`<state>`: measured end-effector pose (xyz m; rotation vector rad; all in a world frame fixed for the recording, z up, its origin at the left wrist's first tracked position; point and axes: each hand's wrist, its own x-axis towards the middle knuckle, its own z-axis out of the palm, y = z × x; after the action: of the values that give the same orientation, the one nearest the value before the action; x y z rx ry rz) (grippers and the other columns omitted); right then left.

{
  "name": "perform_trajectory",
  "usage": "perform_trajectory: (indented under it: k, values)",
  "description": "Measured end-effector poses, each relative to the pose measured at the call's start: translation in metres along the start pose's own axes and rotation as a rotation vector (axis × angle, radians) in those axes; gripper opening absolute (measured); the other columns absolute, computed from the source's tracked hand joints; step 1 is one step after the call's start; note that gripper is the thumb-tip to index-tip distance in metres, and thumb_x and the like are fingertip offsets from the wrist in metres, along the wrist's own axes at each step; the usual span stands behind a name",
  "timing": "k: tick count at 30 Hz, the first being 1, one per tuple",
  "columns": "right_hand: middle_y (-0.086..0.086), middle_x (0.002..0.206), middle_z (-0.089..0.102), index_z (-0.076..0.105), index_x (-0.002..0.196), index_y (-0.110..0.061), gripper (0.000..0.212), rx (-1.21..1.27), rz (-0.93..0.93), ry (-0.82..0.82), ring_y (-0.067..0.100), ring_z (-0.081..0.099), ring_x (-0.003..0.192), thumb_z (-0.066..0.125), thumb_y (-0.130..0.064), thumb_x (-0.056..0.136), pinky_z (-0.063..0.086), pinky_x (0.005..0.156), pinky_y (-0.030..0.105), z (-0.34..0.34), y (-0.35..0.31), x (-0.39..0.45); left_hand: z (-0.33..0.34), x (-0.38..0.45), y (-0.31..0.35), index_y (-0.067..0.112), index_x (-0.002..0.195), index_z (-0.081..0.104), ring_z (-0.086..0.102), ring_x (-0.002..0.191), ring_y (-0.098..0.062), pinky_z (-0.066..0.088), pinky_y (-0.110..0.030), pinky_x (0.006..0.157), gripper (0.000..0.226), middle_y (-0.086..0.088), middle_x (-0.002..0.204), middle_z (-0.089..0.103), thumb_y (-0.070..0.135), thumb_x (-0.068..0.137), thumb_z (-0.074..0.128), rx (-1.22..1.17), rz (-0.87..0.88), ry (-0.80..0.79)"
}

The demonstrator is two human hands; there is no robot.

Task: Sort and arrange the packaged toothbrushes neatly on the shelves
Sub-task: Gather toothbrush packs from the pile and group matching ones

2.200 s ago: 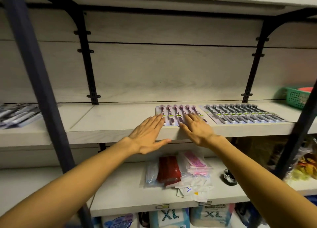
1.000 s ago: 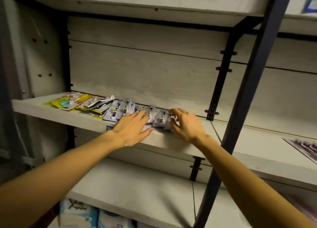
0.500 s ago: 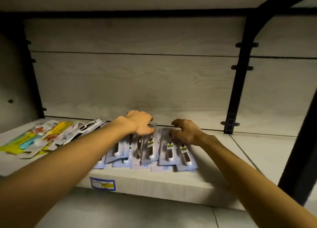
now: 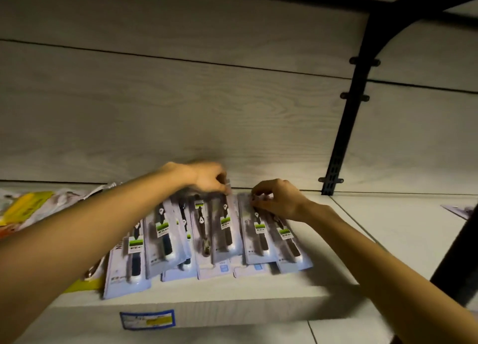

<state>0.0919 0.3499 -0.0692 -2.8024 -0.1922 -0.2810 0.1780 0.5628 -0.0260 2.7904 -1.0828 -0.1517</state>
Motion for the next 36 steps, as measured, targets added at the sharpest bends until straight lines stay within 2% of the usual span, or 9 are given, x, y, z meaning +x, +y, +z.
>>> perform_trajectory:
  k: [2, 8, 11, 14, 20, 24, 30, 33, 36]
  values:
    - [-0.004, 0.116, 0.07, 0.07, 0.117, -0.024, 0.029, -0.026, 0.023, 0.025, 0.017, 0.064, 0.105, 0.064, -0.037, 0.093, 0.052, 0.091, 0.035, -0.005, -0.008, 0.0, -0.005, -0.001, -0.004, 0.009, 0.097, 0.072, 0.06, 0.076, -0.023, 0.05, -0.036, 0.073, 0.036, -0.003, 0.082, 0.067, 0.044, 0.093, 0.066, -0.04, 0.038, 0.06]
    - [-0.005, 0.12, 0.069, 0.069, 0.12, -0.025, 0.031, -0.043, -0.006, 0.009, 0.015, 0.063, 0.107, 0.063, -0.04, 0.093, 0.05, 0.089, 0.03, -0.014, -0.038, -0.004, -0.013, -0.01, -0.028, 0.014, 0.098, 0.067, 0.062, 0.087, -0.027, 0.051, -0.039, 0.077, 0.044, -0.008, 0.098, 0.067, 0.055, 0.086, 0.069, -0.048, 0.107, 0.236]
    - [-0.007, 0.117, 0.07, 0.069, 0.119, -0.027, 0.029, -0.053, -0.032, -0.031, 0.013, 0.063, 0.1, 0.063, -0.036, 0.092, 0.048, 0.083, 0.027, -0.008, -0.045, -0.017, -0.018, -0.017, -0.042, 0.017, 0.098, 0.064, 0.061, 0.089, -0.023, 0.052, -0.045, 0.081, 0.045, -0.003, 0.1, 0.065, 0.06, 0.085, 0.067, -0.031, 0.163, 0.289]
    - [-0.005, 0.123, 0.065, 0.066, 0.124, -0.023, 0.036, -0.062, -0.034, -0.095, 0.014, 0.062, 0.105, 0.066, -0.036, 0.091, 0.051, 0.088, 0.032, 0.001, -0.044, -0.031, -0.023, -0.02, -0.058, 0.023, 0.094, 0.064, 0.063, 0.088, -0.019, 0.054, -0.041, 0.08, 0.046, 0.003, 0.099, 0.067, 0.067, 0.08, 0.068, -0.03, 0.146, 0.371]
    - [-0.003, 0.142, 0.055, 0.062, 0.132, -0.02, 0.043, 0.018, 0.016, -0.071, 0.015, 0.052, 0.127, 0.068, -0.019, 0.089, 0.041, 0.108, 0.03, -0.003, -0.032, -0.043, -0.035, -0.028, -0.077, 0.028, 0.076, 0.059, 0.058, 0.071, -0.004, 0.045, -0.028, 0.058, 0.055, 0.013, 0.081, 0.061, 0.081, 0.064, 0.063, 0.004, 0.063, 0.661]
    - [0.001, 0.145, 0.048, 0.062, 0.133, -0.016, 0.044, 0.024, 0.023, -0.073, 0.019, 0.049, 0.129, 0.066, -0.012, 0.089, 0.034, 0.099, 0.015, -0.003, -0.02, -0.047, -0.04, -0.037, -0.081, 0.029, 0.073, 0.054, 0.055, 0.066, -0.005, 0.048, -0.028, 0.058, 0.056, 0.015, 0.071, 0.06, 0.084, 0.063, 0.061, 0.098, -0.001, 0.82]
    - [0.001, 0.139, 0.053, 0.061, 0.133, -0.017, 0.042, -0.048, 0.008, -0.082, 0.021, 0.051, 0.127, 0.065, -0.019, 0.091, 0.041, 0.102, 0.028, -0.008, -0.021, -0.048, -0.047, -0.05, -0.084, 0.019, 0.07, 0.062, 0.06, 0.067, -0.021, 0.046, -0.029, 0.061, 0.063, 0.004, 0.067, 0.061, 0.079, 0.082, 0.048, 0.272, -0.126, 0.622]
    - [-0.005, 0.135, 0.058, 0.063, 0.127, -0.027, 0.042, -0.03, -0.035, -0.035, 0.017, 0.056, 0.121, 0.062, -0.047, 0.091, 0.047, 0.101, 0.038, -0.01, -0.037, -0.052, -0.044, -0.054, -0.083, 0.013, 0.059, 0.059, 0.056, 0.059, -0.019, 0.037, -0.026, 0.055, 0.073, 0.001, 0.059, 0.058, 0.081, 0.081, 0.044, 0.28, -0.217, 0.441]
    - [-0.015, 0.105, 0.067, 0.068, 0.105, -0.037, 0.057, -0.009, -0.043, -0.097, 0.009, 0.062, 0.096, 0.053, -0.083, 0.074, 0.053, 0.084, 0.038, -0.011, -0.054, -0.057, -0.038, -0.056, -0.078, 0.013, 0.062, 0.06, 0.056, 0.06, -0.016, 0.038, -0.025, 0.055, 0.077, 0.003, 0.062, 0.059, 0.087, 0.074, 0.046, 0.329, -0.237, 0.33]
